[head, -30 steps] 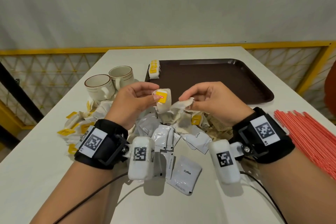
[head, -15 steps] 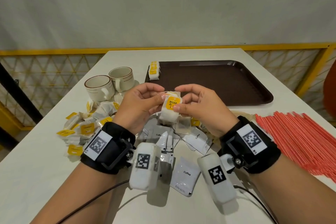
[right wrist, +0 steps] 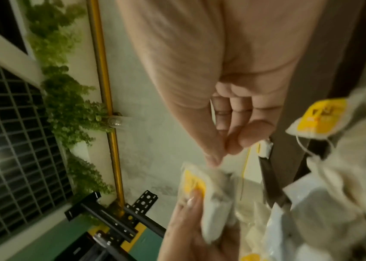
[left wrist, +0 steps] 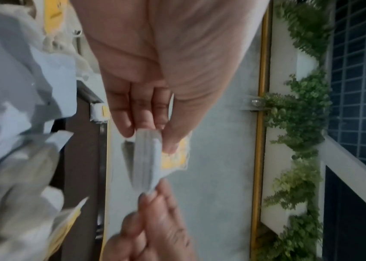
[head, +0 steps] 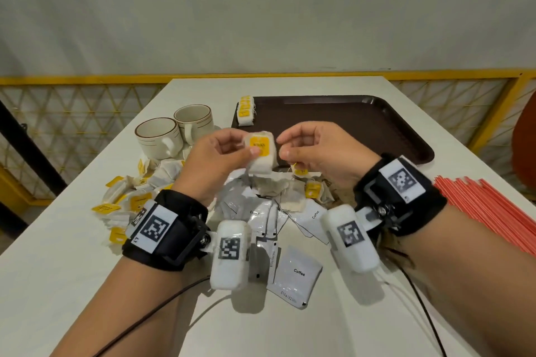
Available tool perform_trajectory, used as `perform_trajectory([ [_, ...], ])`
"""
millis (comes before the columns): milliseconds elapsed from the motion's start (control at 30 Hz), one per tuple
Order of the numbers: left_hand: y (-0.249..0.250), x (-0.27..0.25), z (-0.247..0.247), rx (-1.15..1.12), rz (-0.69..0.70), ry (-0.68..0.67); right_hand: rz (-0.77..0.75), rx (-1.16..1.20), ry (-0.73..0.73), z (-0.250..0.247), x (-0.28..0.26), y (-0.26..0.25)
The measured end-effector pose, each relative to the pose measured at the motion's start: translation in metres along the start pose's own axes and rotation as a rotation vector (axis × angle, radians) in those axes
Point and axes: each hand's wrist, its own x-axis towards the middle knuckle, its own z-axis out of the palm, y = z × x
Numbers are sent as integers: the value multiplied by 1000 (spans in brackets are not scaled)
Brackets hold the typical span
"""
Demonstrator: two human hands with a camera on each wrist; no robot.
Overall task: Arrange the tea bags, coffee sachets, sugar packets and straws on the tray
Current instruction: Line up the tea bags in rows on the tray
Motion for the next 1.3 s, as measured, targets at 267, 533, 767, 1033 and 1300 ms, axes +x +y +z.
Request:
perform_trajectory([
  [267, -7, 12, -21, -40, -71, 190, 35, -1046, -314, 5, 19, 1],
  [533, -11, 13, -20, -49, -103, 181, -90, -1048, -235, 14, 29, 2],
  [767, -10, 11, -15, -41, -80, 169, -153, -984, -198, 6, 24, -13],
  [1033, -12, 8, -12, 0, -22, 113, -138, -570, -485, 7, 5, -59],
  [1300, -9, 3, -3, -98, -42, -54, -156, -678, -162, 13, 19, -44],
])
